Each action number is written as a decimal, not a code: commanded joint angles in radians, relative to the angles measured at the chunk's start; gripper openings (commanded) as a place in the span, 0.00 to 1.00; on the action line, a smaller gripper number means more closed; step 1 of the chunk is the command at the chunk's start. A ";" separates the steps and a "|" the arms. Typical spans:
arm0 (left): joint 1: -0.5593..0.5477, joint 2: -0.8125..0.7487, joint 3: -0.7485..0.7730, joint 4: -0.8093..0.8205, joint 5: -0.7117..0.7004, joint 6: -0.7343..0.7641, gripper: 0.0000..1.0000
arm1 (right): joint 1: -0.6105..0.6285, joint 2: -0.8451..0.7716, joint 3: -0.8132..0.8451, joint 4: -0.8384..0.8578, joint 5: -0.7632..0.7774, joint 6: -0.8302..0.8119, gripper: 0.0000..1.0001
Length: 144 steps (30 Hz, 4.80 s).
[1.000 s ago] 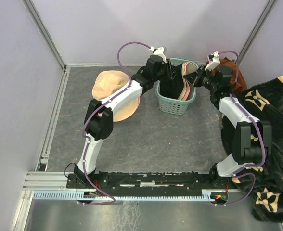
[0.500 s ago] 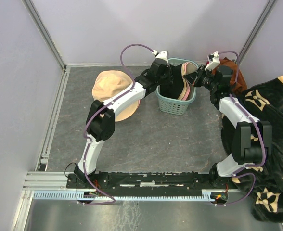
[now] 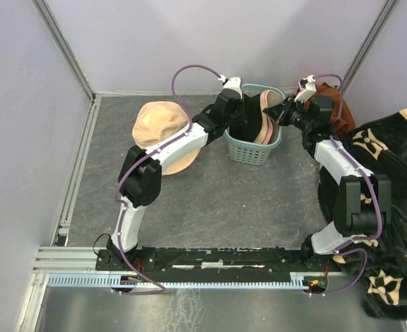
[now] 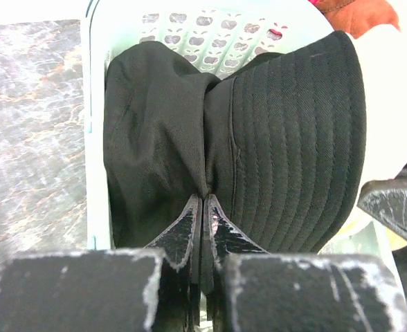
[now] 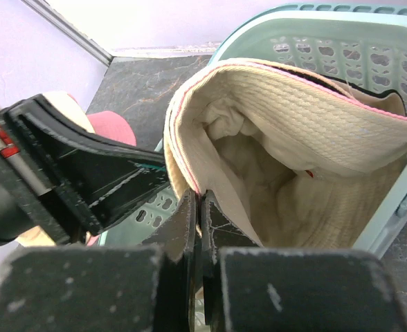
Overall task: Stack the hats
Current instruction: Pick up the hat from the bin.
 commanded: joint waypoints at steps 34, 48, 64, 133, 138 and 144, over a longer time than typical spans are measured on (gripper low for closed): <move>-0.069 -0.275 0.153 0.067 -0.147 0.216 0.03 | 0.005 -0.054 0.002 -0.096 0.180 0.019 0.01; -0.068 -0.315 0.046 0.079 -0.202 0.230 0.03 | 0.037 -0.133 0.038 -0.187 0.212 -0.006 0.01; -0.064 -0.335 -0.033 0.096 -0.179 0.212 0.03 | 0.108 -0.229 -0.099 -0.249 0.320 0.015 0.52; -0.067 -0.269 0.096 0.058 0.191 0.088 0.03 | 0.201 -0.263 0.062 -0.697 1.084 -0.163 0.01; -0.068 -0.263 0.092 0.056 0.193 0.087 0.03 | 0.182 -0.266 0.037 -0.687 1.081 -0.152 0.01; -0.068 -0.256 0.101 0.065 0.209 0.084 0.03 | 0.121 -0.267 0.011 -0.679 1.032 -0.127 0.01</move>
